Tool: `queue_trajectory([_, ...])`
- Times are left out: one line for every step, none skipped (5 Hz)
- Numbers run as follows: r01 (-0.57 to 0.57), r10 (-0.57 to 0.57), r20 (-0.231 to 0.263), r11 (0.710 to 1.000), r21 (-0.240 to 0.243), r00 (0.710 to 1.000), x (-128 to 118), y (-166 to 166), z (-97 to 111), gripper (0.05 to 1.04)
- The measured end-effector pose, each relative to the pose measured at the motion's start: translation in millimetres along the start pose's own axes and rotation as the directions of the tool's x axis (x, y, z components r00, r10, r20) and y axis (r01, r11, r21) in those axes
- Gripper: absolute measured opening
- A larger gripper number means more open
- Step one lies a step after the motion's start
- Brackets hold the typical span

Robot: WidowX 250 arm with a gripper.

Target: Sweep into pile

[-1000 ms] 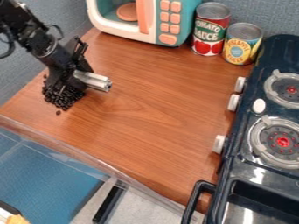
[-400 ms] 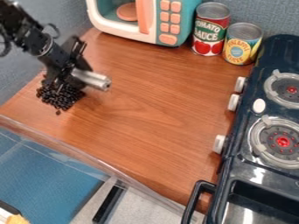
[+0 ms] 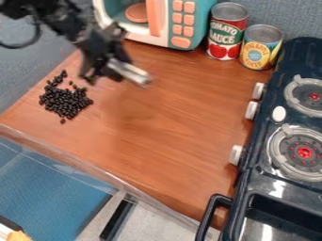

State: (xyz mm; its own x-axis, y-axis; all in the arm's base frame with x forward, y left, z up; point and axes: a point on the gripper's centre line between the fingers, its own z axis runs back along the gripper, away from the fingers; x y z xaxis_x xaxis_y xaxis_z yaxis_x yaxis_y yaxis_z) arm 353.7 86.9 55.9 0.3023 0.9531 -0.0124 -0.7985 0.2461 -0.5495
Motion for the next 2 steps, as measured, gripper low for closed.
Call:
queue_trajectory([0.188,-0.185,-0.052,0.981,0.057,0.981,-46.8,-18.6,-14.6,0.389])
queue_trajectory([0.394,-0.376,-0.142,0.910,0.127,0.916,-83.4,-25.3,-33.7,0.390])
